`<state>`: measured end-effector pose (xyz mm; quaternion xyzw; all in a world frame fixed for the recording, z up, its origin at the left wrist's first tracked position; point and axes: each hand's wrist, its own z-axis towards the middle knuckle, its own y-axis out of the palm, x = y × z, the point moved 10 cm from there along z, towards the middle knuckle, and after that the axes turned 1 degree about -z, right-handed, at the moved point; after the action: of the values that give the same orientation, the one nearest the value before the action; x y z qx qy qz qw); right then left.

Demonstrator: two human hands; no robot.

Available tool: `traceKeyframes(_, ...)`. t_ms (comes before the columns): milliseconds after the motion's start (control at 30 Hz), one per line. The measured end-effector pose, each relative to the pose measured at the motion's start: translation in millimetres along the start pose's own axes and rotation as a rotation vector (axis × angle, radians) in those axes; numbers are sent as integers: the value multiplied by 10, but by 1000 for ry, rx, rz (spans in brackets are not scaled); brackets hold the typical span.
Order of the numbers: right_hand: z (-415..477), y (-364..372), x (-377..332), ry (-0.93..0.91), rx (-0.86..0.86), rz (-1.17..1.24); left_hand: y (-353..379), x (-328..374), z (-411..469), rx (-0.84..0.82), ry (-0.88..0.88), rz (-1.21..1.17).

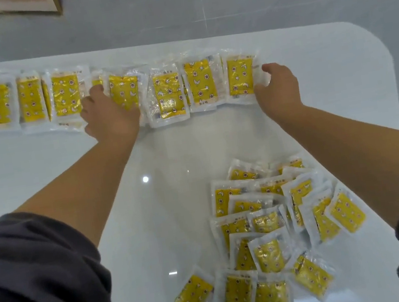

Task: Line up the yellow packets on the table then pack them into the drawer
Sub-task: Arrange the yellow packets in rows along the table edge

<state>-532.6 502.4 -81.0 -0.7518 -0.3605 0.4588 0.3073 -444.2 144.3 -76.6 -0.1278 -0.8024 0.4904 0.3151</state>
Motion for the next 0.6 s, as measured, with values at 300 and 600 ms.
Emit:
traceKeyframes(300, -1511, 789, 3, -431, -381, -276, 366, -1062, -1576, -302, 60, 131)
traceKeyframes(600, -2478, 1273, 250, -769, -459, -713, 798, -1897, -2808, -537, 196, 522)
